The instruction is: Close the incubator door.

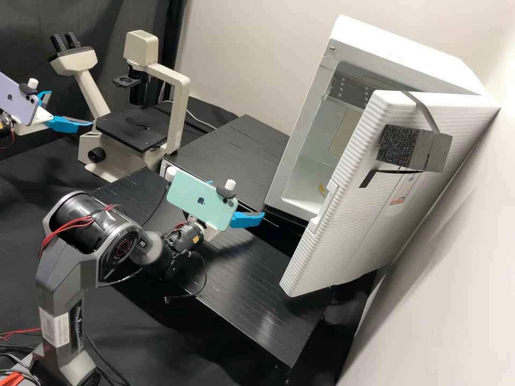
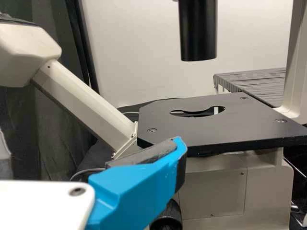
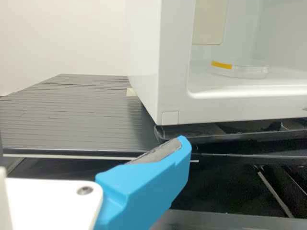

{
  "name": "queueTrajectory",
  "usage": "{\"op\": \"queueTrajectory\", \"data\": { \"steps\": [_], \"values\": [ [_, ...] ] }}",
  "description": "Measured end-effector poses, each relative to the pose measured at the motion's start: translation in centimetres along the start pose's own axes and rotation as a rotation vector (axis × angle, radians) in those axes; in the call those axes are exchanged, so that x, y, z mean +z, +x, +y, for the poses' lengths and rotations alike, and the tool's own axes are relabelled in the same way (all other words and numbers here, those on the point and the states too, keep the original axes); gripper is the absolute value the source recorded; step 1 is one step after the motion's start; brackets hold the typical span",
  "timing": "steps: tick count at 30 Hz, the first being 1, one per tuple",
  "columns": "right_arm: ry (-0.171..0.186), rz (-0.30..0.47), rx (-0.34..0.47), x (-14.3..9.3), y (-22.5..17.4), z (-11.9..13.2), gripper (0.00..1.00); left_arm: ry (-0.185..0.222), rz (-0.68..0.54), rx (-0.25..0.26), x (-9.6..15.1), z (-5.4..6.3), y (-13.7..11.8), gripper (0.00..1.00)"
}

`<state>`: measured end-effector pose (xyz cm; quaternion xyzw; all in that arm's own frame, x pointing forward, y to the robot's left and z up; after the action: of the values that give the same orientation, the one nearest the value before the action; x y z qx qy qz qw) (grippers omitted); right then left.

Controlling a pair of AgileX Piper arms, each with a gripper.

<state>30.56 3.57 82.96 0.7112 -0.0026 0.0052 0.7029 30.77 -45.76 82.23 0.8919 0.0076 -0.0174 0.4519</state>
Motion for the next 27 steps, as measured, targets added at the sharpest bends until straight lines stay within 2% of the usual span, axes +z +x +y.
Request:
{"op": "queueTrajectory", "data": {
  "steps": [8, 12, 15, 18, 22, 25, 27],
  "values": [
    [0.000, 0.002, 0.002, 0.0, 0.0, 0.0, 1.00, 0.000, 0.000, 0.000, 0.0, 0.0, 0.0, 1.00],
    [-0.001, 0.002, 0.022, 0.1, -1.4, 0.6, 1.00, 0.000, 0.000, 0.000, 0.0, 0.0, 0.0, 1.00],
    [-0.001, 0.041, 0.093, -0.6, -3.6, 2.1, 1.00, 0.000, 0.000, 0.000, 0.0, 0.0, 0.0, 1.00],
    [-0.006, 0.122, 0.183, -1.8, -5.8, 3.4, 1.00, 0.000, 0.000, 0.000, 0.0, 0.0, 0.0, 1.00],
    [-0.045, 0.243, 0.295, -3.2, -8.9, 5.1, 1.00, 0.000, 0.000, 0.000, 0.0, 0.0, 0.0, 1.00],
    [-0.061, 0.277, 0.375, -3.4, -10.9, 6.4, 1.00, 0.000, 0.000, 0.000, 0.0, 0.0, 0.0, 1.00],
    [-0.046, 0.283, 0.418, -3.2, -11.8, 7.3, 1.00, 0.000, 0.000, 0.000, 0.0, 0.0, 0.0, 1.00]
  ]
}}
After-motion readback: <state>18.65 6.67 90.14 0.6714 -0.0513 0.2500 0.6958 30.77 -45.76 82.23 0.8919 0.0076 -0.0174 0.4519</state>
